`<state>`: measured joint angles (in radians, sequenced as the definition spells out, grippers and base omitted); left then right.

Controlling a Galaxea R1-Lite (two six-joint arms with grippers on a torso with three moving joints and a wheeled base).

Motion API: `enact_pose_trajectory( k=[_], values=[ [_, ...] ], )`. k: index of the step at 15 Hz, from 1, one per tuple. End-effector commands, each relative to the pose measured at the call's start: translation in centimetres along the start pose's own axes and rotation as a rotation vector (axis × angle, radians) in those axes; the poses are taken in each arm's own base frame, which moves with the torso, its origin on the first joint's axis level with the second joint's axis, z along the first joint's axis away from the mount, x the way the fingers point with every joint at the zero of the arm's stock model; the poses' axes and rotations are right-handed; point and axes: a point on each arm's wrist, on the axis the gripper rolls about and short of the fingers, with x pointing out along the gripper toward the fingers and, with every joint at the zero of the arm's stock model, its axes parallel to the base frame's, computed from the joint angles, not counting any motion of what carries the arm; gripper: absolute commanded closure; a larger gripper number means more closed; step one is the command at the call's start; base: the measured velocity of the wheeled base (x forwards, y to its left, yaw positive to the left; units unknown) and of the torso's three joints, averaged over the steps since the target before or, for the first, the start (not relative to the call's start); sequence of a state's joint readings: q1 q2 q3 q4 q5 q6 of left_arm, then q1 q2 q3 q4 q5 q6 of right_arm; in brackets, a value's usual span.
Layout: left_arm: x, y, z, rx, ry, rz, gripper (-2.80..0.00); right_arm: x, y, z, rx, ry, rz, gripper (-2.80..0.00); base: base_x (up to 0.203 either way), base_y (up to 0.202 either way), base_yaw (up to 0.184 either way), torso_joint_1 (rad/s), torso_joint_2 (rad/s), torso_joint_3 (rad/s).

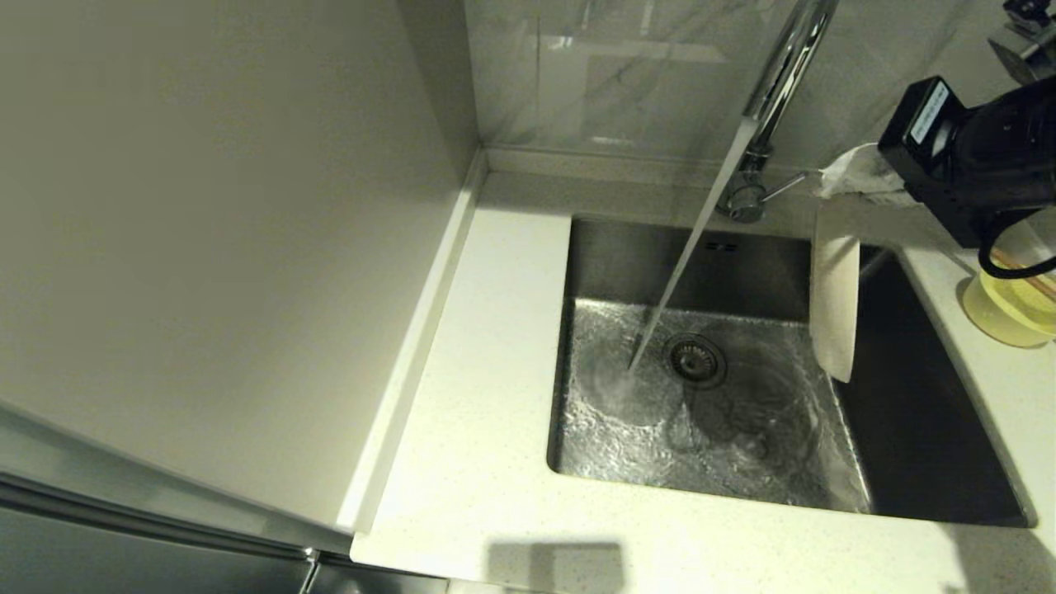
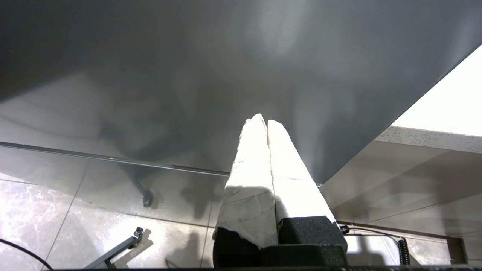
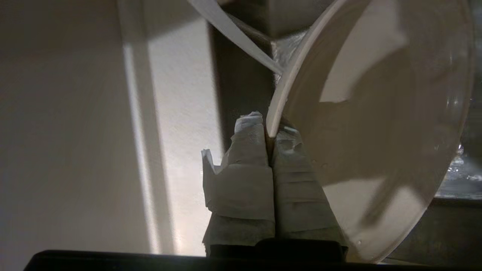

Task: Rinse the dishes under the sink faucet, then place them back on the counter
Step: Place the plate on the table

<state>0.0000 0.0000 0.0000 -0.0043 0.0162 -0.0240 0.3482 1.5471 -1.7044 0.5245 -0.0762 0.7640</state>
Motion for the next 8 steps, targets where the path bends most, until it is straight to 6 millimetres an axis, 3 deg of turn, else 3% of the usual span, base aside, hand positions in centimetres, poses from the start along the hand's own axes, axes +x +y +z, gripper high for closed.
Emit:
enact_pose_trajectory(
  k=[1,5,8],
  values=[
    [0.0,0.0,0.0,-0.001,-0.002,0.001,0.00,1.5,0.4,0.7,0.097,0.019,0.026,0.00,0.000,0.000,0.000,0.000,0.00,0.000],
    [0.0,0.0,0.0,-0.001,-0.002,0.001,0.00,2.4,-0.2,3.3,0.330,0.062,0.122,0.00,0.000,0.000,0.000,0.000,0.00,0.000],
    [0.0,0.0,0.0,-0.001,-0.002,0.001,0.00,3.9,-0.8,4.0,0.387,0.060,0.139,0.00,0.000,0.000,0.000,0.000,0.00,0.000]
  ],
)
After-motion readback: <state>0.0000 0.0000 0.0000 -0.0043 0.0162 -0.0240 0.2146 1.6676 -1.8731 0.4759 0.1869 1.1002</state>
